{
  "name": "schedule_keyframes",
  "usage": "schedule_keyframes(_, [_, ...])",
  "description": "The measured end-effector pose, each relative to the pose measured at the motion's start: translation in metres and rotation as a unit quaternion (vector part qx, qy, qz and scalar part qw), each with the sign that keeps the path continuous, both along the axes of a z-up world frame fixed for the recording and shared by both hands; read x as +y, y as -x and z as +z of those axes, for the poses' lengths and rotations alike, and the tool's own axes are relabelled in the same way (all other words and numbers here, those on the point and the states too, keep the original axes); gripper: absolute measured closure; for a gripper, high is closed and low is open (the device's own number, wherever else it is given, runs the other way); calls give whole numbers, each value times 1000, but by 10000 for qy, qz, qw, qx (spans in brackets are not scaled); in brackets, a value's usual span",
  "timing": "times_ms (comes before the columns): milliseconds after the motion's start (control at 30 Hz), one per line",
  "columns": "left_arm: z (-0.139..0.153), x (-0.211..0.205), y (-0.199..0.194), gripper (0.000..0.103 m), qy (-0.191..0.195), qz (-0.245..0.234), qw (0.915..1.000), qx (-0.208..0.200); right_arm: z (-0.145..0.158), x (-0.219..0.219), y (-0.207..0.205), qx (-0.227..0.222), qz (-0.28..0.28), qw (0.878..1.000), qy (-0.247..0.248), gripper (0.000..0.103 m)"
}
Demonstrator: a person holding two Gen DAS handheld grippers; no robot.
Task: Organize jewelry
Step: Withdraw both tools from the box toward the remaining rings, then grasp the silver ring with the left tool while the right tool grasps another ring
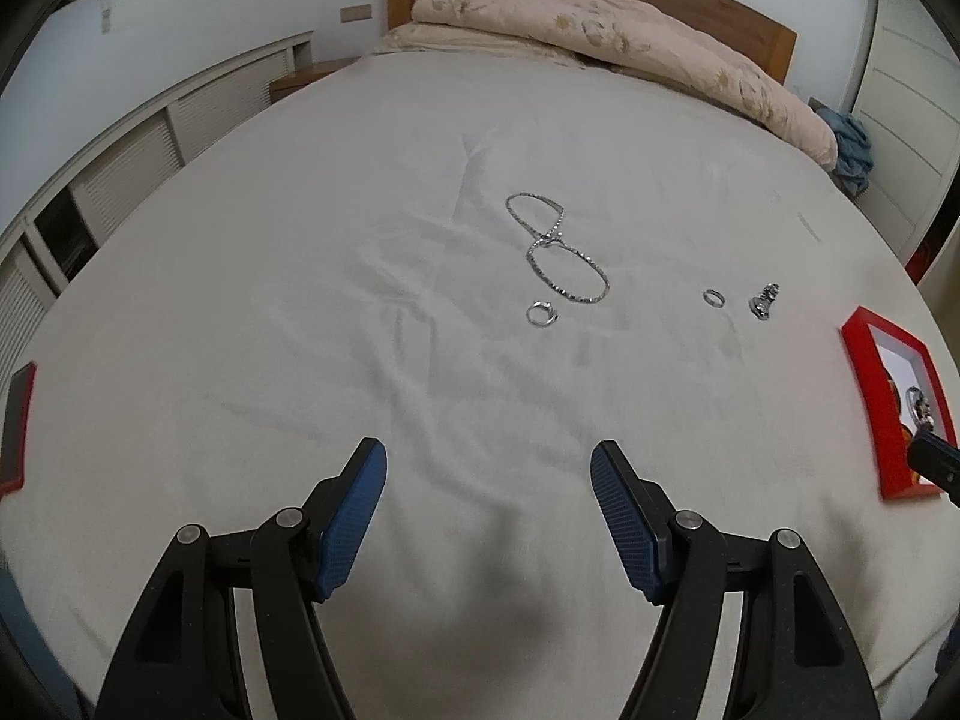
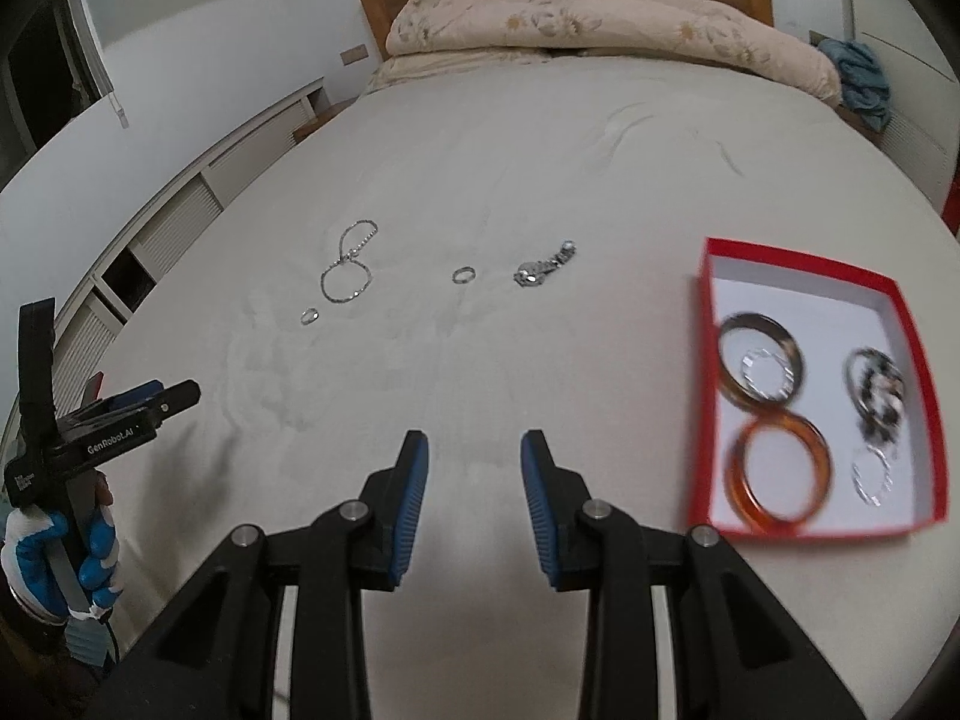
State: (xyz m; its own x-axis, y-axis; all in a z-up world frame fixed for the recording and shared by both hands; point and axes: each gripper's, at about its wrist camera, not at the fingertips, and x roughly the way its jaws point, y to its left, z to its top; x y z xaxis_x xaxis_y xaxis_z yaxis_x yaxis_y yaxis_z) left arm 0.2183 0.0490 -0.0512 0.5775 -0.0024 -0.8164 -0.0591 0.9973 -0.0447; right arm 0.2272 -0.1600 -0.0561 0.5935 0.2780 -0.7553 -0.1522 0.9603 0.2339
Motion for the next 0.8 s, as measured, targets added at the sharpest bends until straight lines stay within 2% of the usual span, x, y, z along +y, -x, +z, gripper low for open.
schedule_keyframes(267, [-15,-8,-55,33,-94,-207,9997,-93,-20,19,-69,-81,235,9997,-40,72])
schedule_keyframes(467, [-32,-10,-89,33,-97,-271,9995,-95,-41,30,-116,-110,207,9997,-101,72])
schedule_keyframes(800, [-57,-11,-103,41,-126,-385,9992,49,-69,47,-164,-85,265,9996,23,72])
